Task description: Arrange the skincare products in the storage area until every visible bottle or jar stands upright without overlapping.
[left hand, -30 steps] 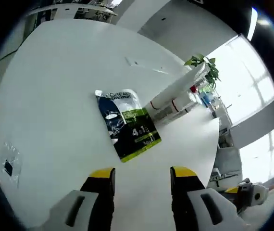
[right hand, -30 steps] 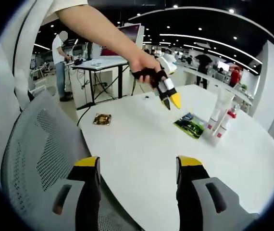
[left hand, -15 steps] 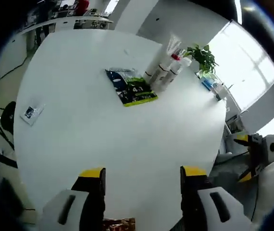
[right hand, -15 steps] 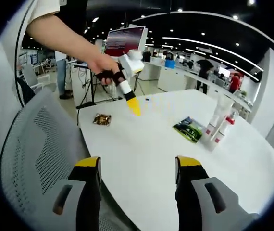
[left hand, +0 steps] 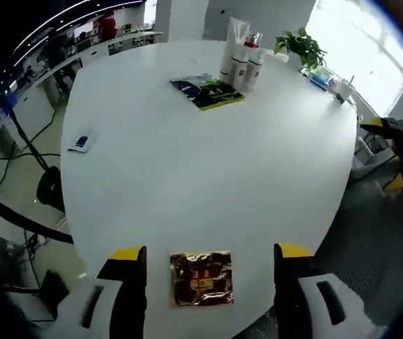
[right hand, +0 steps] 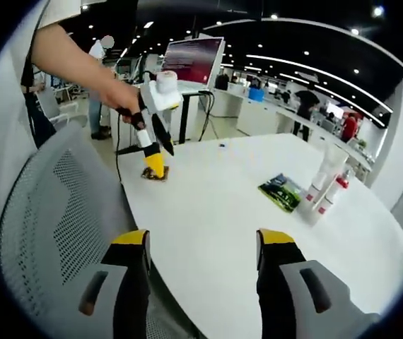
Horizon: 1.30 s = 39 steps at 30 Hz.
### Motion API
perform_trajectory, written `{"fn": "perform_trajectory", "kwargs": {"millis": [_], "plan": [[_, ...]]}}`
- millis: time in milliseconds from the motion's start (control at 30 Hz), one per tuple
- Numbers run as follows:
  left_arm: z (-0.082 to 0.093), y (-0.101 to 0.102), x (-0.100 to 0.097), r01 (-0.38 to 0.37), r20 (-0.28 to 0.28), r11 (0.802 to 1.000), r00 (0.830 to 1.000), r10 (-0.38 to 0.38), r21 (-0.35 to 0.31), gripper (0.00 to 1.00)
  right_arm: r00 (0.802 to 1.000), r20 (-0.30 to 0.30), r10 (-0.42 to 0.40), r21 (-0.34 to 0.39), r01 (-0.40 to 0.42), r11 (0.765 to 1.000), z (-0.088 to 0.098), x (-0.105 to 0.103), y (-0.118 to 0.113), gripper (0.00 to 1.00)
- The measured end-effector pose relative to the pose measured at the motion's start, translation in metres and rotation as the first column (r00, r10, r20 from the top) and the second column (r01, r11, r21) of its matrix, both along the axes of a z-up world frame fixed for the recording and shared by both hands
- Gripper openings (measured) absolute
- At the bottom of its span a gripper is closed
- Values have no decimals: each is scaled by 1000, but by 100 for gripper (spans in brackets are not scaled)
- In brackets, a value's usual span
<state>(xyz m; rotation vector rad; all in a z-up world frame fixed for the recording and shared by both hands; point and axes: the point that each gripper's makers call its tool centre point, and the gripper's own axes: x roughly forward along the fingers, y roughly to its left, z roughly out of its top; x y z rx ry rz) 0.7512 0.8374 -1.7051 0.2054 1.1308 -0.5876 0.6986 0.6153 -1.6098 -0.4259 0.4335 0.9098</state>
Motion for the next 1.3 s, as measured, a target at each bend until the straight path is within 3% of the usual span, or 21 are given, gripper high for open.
{"fn": "perform_trajectory", "kwargs": {"millis": [267, 467, 667, 867, 967, 1300], "plan": [[-13, 16, -9, 1, 19, 997, 1000, -3, 71, 74, 1000, -7, -8, 13, 8, 1000, 1, 0, 0, 56], [-21, 17, -13, -5, 11, 996, 1000, 4, 85, 63, 1000, -9, -2, 7, 3, 1000, 0, 0, 0, 55], [-30, 16, -18, 45, 3, 990, 999, -46, 135, 58, 1000, -7, -6, 9, 6, 1000, 1, 1, 0, 55], [-27, 13, -17, 40, 7, 991, 999, -41, 125, 53, 1000, -3, -6, 6, 6, 1000, 1, 1, 0, 55], [-26, 11, -18, 40, 5, 991, 999, -40, 125, 42, 1000, 3, -2, -2, 2, 1000, 0, 0, -1, 54], [-27, 10, -20, 20, 8, 992, 1000, -21, 123, 41, 1000, 9, -7, 2, 7, 1000, 2, 1, -2, 53]]}}
